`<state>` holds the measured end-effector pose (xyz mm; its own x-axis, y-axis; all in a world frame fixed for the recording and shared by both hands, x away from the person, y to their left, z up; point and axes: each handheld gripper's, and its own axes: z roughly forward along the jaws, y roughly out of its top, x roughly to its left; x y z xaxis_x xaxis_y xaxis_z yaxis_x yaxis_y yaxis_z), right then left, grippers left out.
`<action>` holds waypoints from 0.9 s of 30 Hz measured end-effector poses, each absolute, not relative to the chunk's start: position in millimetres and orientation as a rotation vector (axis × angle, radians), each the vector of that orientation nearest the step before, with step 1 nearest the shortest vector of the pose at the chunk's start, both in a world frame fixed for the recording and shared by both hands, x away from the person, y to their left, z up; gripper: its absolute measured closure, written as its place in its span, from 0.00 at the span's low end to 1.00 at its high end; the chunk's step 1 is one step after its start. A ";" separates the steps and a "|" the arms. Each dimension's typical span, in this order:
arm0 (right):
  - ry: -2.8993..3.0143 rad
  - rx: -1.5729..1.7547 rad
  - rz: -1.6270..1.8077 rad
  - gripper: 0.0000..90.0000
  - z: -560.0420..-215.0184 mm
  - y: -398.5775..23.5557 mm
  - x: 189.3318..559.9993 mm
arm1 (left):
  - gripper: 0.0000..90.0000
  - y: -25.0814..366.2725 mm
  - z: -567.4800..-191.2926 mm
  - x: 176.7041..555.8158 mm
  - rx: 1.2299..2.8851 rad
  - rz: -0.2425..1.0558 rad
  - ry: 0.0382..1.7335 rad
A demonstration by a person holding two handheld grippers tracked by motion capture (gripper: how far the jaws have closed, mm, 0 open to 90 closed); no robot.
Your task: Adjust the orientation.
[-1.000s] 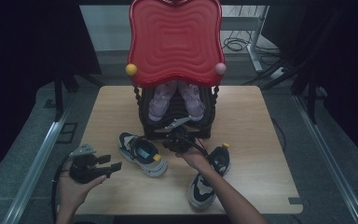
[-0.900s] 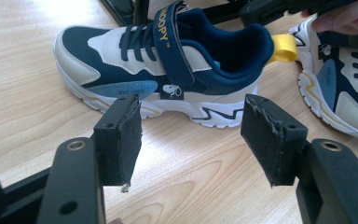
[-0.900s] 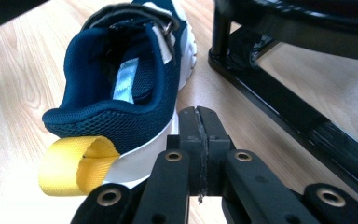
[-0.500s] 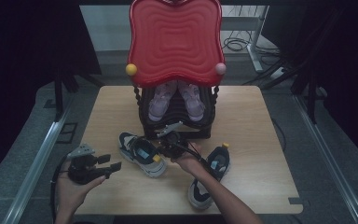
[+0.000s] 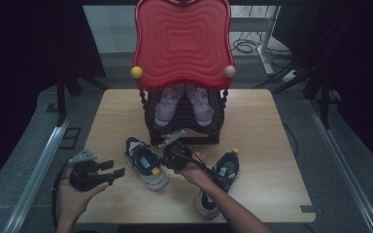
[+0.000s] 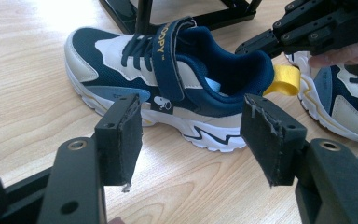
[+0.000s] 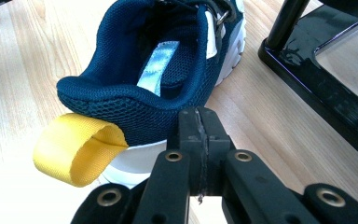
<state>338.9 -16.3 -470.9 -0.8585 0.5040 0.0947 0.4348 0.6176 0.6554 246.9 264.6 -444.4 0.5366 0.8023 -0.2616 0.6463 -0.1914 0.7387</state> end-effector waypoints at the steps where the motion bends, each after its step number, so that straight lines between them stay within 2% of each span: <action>1: 2.739 0.799 1.070 1.00 -470.9 -16.0 338.4 | 0.43 264.8 -443.8 246.4 1.914 0.231 1.181; 27: 2.806 0.722 1.143 1.00 -475.1 5.6 323.9 | 0.44 266.6 -440.1 243.6 1.912 0.268 1.188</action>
<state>323.9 5.6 -475.1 -0.8921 0.4275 0.1463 0.4081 0.6231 0.6672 243.6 266.6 -440.1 0.5264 0.8160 -0.2387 0.6349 -0.1905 0.7488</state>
